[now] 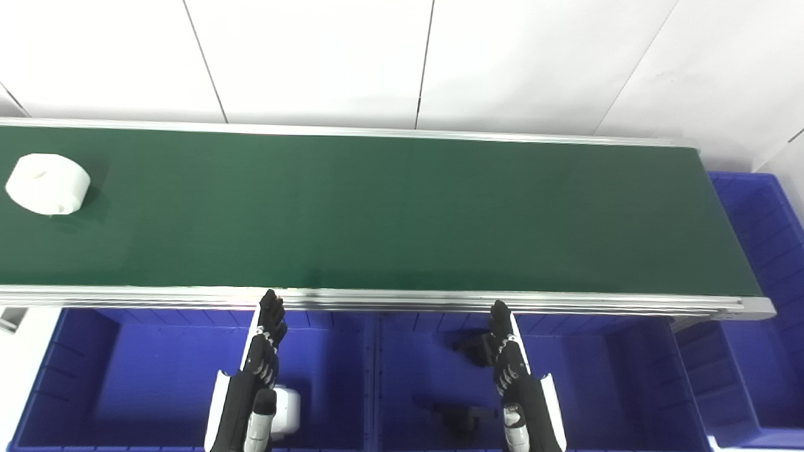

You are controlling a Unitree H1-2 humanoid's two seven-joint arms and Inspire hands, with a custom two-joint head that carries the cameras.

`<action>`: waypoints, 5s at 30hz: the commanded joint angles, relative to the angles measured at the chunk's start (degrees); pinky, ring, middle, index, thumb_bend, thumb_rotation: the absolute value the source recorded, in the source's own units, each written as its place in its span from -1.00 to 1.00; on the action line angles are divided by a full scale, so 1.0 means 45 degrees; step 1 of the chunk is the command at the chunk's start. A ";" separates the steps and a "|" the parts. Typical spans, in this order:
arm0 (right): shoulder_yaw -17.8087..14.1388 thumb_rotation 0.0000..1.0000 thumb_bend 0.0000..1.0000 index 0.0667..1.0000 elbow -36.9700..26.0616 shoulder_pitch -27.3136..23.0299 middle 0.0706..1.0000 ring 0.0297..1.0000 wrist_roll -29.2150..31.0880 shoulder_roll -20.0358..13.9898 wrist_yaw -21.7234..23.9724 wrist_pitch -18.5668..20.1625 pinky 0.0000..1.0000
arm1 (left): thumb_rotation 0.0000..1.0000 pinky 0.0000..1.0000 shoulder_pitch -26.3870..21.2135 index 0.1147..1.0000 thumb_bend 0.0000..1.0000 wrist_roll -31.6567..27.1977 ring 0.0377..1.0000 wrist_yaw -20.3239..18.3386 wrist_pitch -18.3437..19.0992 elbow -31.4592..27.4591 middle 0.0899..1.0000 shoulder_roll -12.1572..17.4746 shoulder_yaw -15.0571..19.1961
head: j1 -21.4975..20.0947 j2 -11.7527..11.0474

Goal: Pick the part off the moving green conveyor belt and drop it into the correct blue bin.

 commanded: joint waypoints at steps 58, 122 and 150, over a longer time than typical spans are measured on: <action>-0.0006 1.00 1.00 1.00 -0.0098 0.0057 1.00 1.00 0.0072 0.0082 0.0088 -0.0354 1.00 | 1.00 1.00 -0.0164 1.00 0.77 -0.0340 1.00 -0.0258 -0.0582 0.0012 1.00 0.0229 -0.0193 | 0.0167 -0.0188; -0.0795 1.00 0.98 1.00 0.0524 -0.0434 1.00 1.00 0.1682 -0.0301 0.0990 -0.0514 1.00 | -0.11 0.24 -0.5920 0.80 1.00 0.5345 0.78 0.2264 0.2070 -0.3743 0.91 0.5573 0.0850 | 0.3817 -0.1463; -0.0627 1.00 0.93 1.00 0.0540 -0.0545 1.00 1.00 0.1370 -0.0126 0.0932 -0.0468 1.00 | -0.38 0.93 -1.3041 0.84 1.00 0.9178 0.97 -0.4426 0.3206 0.1640 0.92 0.8539 0.0435 | 0.3504 -0.1477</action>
